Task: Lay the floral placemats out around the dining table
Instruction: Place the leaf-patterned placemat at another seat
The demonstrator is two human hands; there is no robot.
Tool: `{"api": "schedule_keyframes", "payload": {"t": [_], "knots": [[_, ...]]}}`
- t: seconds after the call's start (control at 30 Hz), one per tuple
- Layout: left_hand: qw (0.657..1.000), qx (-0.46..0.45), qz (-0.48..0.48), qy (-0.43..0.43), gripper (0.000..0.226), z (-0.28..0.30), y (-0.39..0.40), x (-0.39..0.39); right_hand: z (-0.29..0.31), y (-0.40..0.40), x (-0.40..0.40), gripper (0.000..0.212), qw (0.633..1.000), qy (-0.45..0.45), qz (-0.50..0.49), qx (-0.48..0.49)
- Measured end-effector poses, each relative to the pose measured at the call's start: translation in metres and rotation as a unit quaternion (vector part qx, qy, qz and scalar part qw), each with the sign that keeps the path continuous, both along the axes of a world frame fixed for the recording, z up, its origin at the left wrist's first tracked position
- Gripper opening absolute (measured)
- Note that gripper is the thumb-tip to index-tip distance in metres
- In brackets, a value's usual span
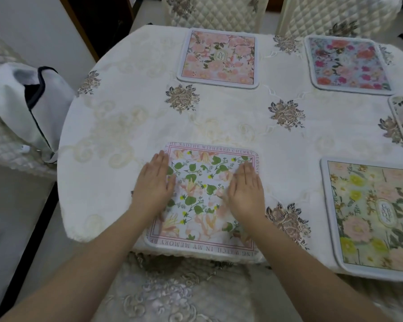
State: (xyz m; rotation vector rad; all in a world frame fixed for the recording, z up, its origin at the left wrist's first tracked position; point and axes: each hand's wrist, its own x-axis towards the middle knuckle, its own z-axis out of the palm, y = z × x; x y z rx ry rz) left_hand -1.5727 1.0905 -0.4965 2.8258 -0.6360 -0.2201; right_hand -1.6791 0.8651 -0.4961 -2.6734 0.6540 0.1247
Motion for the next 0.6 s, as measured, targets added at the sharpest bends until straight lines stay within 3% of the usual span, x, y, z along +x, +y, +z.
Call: {"api": "schedule_keyframes", "payload": {"t": [0.17,0.37,0.6], "knots": [[0.994,-0.098,-0.018,0.048,0.061,0.004,-0.034,-0.069,-0.001,0.067,-0.022,0.063,0.997,-0.008,0.078,-0.001],[0.997,0.011,-0.061,0.05,0.062,-0.025,-0.02,-0.1,-0.021,0.08,-0.052,0.063,0.994,0.034,0.095,-0.035],[0.988,0.074,-0.135,0.029,0.063,-0.019,0.022,-0.095,-0.016,0.04,-0.09,0.061,0.993,0.054,0.093,-0.044]]}}
